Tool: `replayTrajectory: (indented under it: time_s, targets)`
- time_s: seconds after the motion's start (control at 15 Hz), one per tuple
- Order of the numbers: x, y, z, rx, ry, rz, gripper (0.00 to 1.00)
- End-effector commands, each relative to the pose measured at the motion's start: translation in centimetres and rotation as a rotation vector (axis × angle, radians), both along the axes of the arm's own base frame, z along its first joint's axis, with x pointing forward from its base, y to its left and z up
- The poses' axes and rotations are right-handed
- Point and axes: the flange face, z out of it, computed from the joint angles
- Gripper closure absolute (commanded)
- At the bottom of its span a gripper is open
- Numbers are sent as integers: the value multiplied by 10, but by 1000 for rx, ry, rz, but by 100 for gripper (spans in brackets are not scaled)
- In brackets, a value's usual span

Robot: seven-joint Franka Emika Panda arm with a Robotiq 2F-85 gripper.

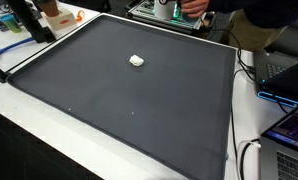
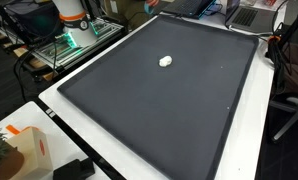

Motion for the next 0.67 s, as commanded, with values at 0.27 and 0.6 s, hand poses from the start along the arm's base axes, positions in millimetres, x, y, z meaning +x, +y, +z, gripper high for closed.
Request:
replayTrajectory:
  time_s: [0.27, 0.6]
  targets:
    - [-8, -4, 13, 50, -6, -5, 23]
    - [-8, -5, 14, 49, -8, -2, 69]
